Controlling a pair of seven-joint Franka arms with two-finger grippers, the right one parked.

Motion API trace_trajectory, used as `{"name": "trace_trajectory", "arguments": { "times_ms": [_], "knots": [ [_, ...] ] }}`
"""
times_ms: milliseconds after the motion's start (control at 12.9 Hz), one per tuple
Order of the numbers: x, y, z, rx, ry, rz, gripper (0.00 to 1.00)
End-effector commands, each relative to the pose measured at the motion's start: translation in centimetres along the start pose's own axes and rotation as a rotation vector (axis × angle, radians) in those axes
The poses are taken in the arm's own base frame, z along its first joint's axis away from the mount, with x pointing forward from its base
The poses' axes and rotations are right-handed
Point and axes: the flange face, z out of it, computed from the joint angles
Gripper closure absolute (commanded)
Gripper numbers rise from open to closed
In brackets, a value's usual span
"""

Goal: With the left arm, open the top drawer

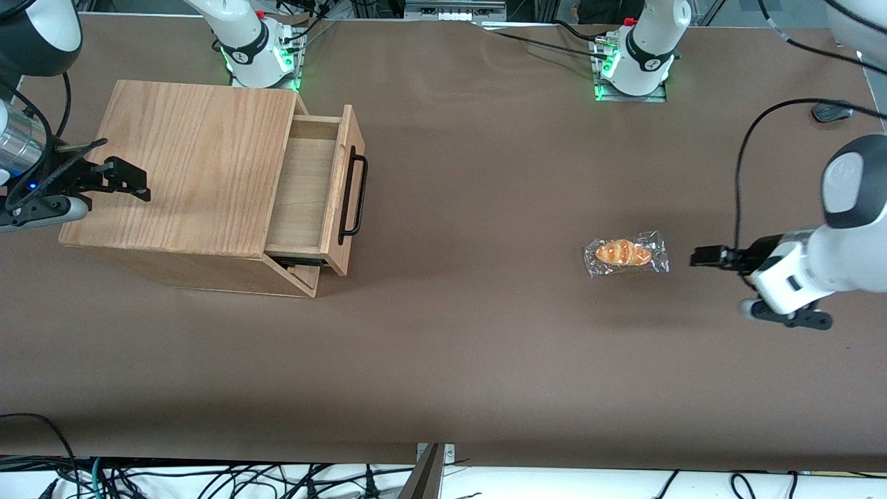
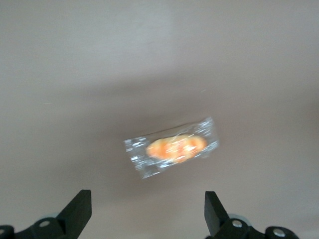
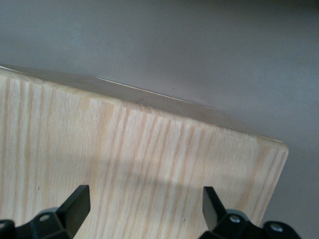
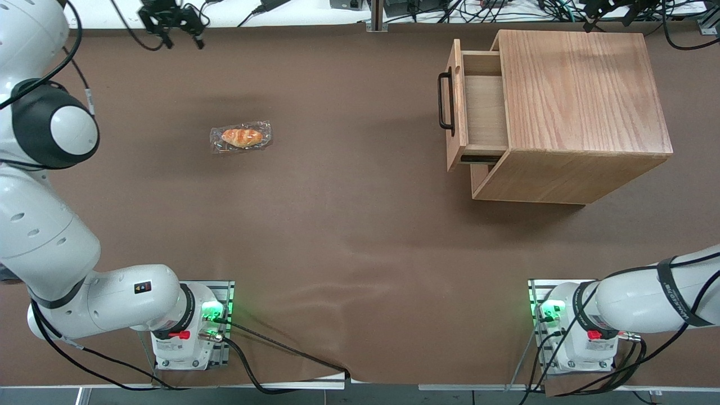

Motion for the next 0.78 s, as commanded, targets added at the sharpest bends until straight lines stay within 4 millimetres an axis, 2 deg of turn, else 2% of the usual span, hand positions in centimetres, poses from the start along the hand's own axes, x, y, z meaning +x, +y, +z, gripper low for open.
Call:
{"name": "trace_trajectory", "arguments": {
  "times_ms": [0,78,311,467,544,700],
  "knots": [
    [-7.2,0.3,-1.9,0.023,0.086,0.022,0.0],
    [-9.4,0.2,-3.7,0.022,0.112,0.005,0.0],
    [-14.3,2.8,-9.2,0.033,0.152,0.02,0.0],
    [-15.4,4.7,-10.7,0.037,0.172,0.047,0.0],
    [-15.5,5.4,-10.7,0.037,0.163,0.056,0.0],
    [-15.6,5.2,-11.2,0.039,0.168,0.049,0.0]
  ]
}}
